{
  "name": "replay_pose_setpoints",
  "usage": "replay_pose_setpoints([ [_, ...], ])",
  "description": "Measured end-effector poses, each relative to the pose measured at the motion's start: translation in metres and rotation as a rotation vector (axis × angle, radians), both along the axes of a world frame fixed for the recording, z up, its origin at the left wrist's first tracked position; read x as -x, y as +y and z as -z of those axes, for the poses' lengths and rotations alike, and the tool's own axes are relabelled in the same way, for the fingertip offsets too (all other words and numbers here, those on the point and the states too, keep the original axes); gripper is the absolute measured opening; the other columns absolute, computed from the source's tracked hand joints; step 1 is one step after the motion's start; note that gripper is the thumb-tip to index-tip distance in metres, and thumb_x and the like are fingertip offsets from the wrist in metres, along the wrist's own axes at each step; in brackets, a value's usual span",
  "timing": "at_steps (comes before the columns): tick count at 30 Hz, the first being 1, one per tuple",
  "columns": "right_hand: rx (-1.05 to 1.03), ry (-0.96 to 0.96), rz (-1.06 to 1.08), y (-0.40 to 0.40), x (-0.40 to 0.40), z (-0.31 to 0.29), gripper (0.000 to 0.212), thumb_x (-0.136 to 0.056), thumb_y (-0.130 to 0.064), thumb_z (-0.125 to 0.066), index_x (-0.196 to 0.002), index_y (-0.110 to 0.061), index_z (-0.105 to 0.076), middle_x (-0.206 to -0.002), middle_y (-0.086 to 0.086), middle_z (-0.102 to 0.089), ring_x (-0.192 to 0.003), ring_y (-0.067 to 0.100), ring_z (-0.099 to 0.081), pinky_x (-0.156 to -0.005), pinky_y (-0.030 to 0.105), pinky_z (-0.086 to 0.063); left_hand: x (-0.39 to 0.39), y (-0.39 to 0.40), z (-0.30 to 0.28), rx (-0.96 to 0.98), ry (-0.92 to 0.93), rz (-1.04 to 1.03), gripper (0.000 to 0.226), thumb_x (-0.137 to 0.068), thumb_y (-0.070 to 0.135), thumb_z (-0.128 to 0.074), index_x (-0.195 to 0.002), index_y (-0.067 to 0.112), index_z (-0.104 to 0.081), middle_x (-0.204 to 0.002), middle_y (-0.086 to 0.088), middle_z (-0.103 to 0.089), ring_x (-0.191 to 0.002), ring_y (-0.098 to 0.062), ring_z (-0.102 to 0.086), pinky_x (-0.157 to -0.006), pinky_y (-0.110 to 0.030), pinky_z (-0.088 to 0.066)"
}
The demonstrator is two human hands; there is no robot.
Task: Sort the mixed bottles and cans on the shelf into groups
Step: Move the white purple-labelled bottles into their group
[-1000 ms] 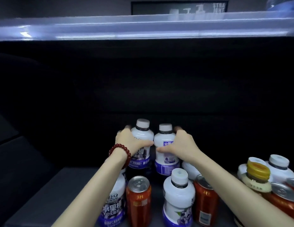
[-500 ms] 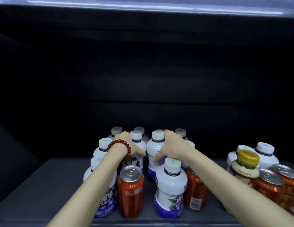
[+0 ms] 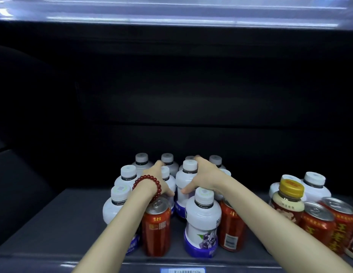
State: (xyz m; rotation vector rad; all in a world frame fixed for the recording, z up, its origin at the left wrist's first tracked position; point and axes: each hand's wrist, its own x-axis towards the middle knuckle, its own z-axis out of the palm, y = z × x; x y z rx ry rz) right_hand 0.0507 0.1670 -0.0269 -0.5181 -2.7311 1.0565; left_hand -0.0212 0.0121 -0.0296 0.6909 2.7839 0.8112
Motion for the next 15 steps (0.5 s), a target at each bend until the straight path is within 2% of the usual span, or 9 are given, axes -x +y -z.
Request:
replay_pose_setpoints([
  [3,-0.015,-0.005,-0.019,-0.0005,-0.0007,-0.0022,0.099,-0.05,-0.027,-0.093,-0.134,-0.024,-0.041,-0.111,-0.003,-0.06,-0.105,0.018,-0.059,-0.082,0.03,-0.051,0.0001,-0.0016,0.0002,-0.03,0.005,0.005,0.062,-0.063,0.033,-0.077,-0.115,0.021,-0.044,-0.103,-0.005,-0.062,-0.085,-0.025,-0.06,-0.07,-0.033,-0.049],
  [5,-0.001,-0.016,-0.032,-0.0007,-0.0007,-0.003,0.095,-0.05,-0.027,-0.092,-0.132,-0.024,-0.043,-0.111,-0.001,-0.06,-0.105,0.02,-0.06,-0.086,0.035,-0.054,0.0,-0.0037,0.0019,-0.065,-0.006,0.009,0.062,-0.065,0.029,-0.074,-0.119,0.021,-0.045,-0.103,-0.006,-0.063,-0.088,-0.025,-0.061,-0.073,-0.032,-0.05],
  [7,0.007,-0.034,-0.036,0.0,0.0001,-0.0019,0.072,-0.051,-0.03,-0.091,-0.11,-0.022,-0.05,-0.094,-0.003,-0.059,-0.091,0.018,-0.061,-0.077,0.035,-0.055,-0.0003,-0.0062,0.0044,-0.098,0.006,0.017,0.062,-0.069,0.028,-0.071,-0.124,0.02,-0.045,-0.106,-0.005,-0.062,-0.094,-0.025,-0.06,-0.075,-0.031,-0.047],
  [9,0.004,-0.048,-0.033,0.0008,0.0006,0.0002,0.051,-0.056,-0.032,-0.088,-0.088,-0.02,-0.05,-0.079,-0.004,-0.054,-0.075,0.014,-0.055,-0.064,0.029,-0.046,-0.0015,-0.0078,0.0057,-0.125,0.026,0.018,0.066,-0.074,0.029,-0.069,-0.133,0.02,-0.041,-0.115,-0.006,-0.061,-0.104,-0.026,-0.058,-0.079,-0.029,-0.042],
  [12,0.046,-0.058,-0.014,0.0029,0.0028,0.0024,0.041,-0.064,-0.031,-0.084,-0.088,-0.017,-0.053,-0.078,-0.001,-0.057,-0.073,0.016,-0.055,-0.068,0.031,-0.043,-0.0038,-0.0083,0.005,-0.125,0.046,0.018,0.072,-0.079,0.029,-0.066,-0.143,0.019,-0.033,-0.13,-0.009,-0.057,-0.116,-0.028,-0.054,-0.086,-0.029,-0.04],
  [15,0.055,-0.095,-0.028,0.0033,0.0027,0.0002,0.039,-0.067,-0.028,-0.083,-0.088,-0.016,-0.052,-0.079,0.002,-0.059,-0.075,0.018,-0.056,-0.071,0.033,-0.043,-0.0094,-0.0076,0.0062,-0.1,0.07,0.007,0.075,-0.081,0.027,-0.066,-0.145,0.017,-0.028,-0.133,-0.012,-0.055,-0.12,-0.031,-0.053,-0.094,-0.033,-0.042],
])
